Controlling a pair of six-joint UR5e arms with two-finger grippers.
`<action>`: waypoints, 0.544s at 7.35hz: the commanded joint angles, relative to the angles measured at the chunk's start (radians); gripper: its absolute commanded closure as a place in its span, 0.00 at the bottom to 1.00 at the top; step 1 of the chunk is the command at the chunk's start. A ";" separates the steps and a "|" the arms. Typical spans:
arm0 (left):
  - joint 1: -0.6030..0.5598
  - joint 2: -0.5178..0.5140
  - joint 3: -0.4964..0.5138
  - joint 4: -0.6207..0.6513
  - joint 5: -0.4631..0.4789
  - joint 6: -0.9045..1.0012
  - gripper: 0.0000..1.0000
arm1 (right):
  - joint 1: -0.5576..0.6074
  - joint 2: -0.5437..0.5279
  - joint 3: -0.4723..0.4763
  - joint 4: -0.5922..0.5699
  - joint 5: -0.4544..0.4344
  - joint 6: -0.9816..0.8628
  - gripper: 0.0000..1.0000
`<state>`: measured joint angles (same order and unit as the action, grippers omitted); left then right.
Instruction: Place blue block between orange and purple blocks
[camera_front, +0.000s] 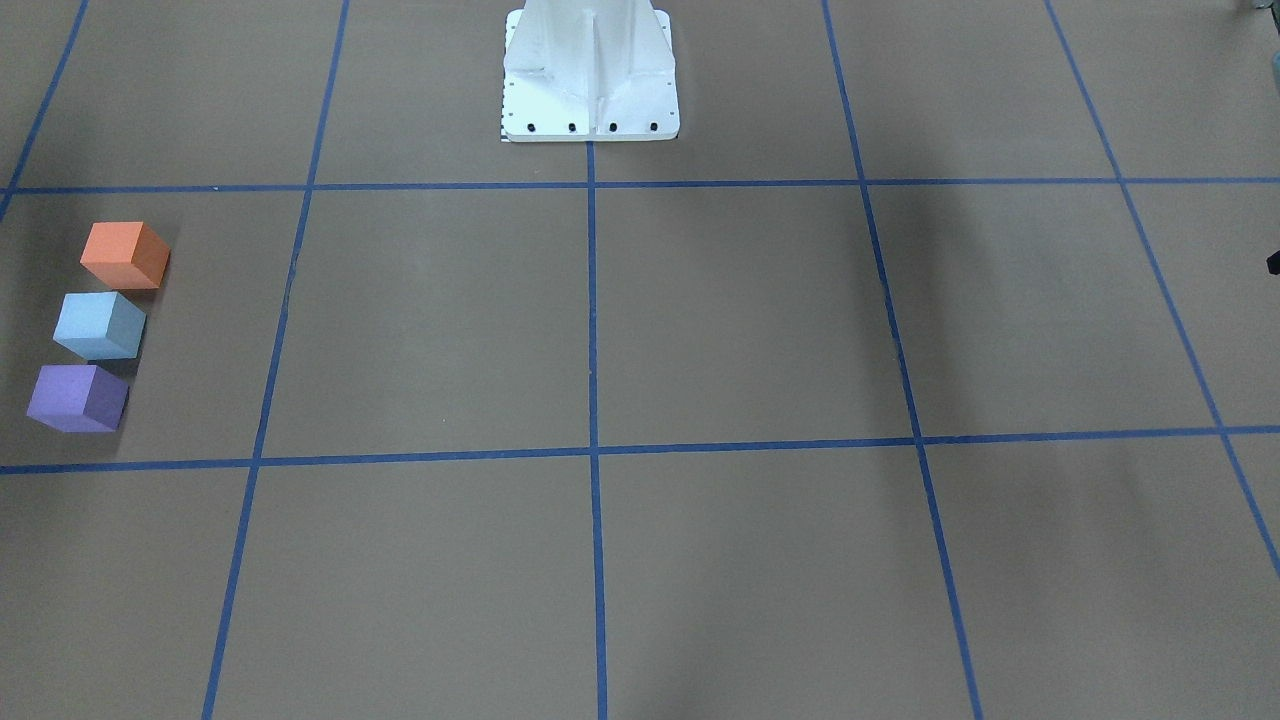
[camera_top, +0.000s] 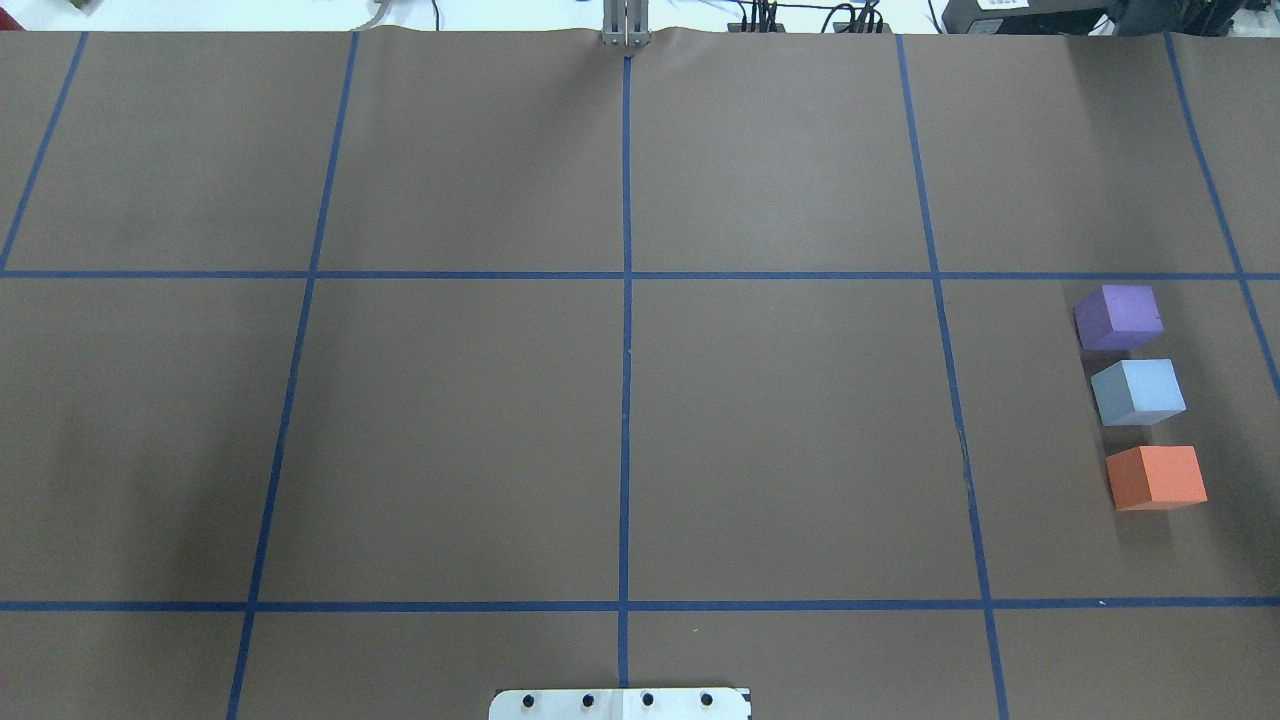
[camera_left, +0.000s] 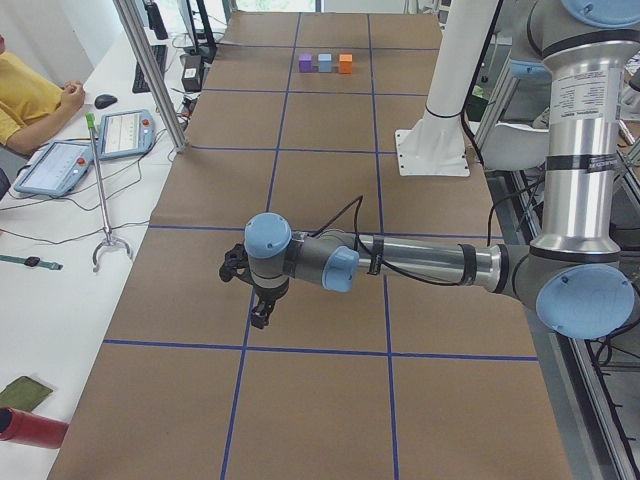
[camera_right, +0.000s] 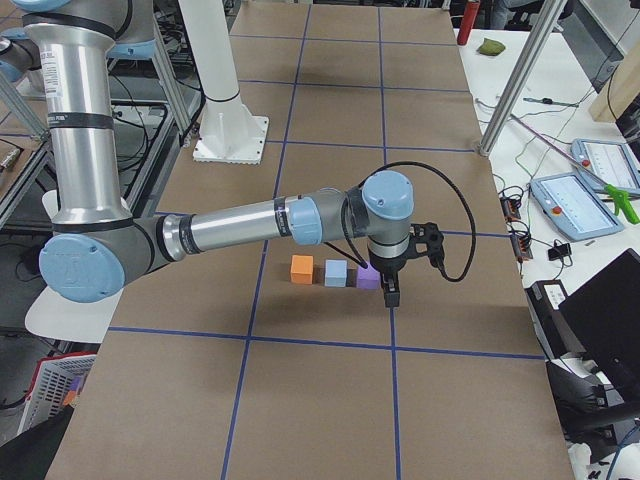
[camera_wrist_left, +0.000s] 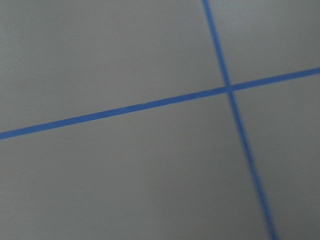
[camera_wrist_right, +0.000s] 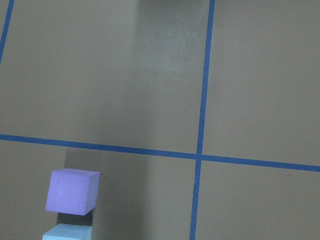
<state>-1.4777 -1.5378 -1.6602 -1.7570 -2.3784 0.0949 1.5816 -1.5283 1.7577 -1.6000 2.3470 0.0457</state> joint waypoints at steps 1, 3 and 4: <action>-0.001 0.001 0.007 0.045 -0.001 -0.024 0.00 | -0.030 -0.013 -0.006 0.000 -0.006 0.000 0.00; -0.019 0.014 -0.091 0.173 -0.004 -0.050 0.00 | -0.058 -0.015 -0.017 0.000 -0.012 0.000 0.00; -0.023 0.008 -0.172 0.311 0.001 -0.047 0.00 | -0.084 -0.018 -0.015 0.000 -0.008 0.008 0.00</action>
<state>-1.4943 -1.5293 -1.7413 -1.5881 -2.3804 0.0505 1.5256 -1.5420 1.7432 -1.6000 2.3352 0.0470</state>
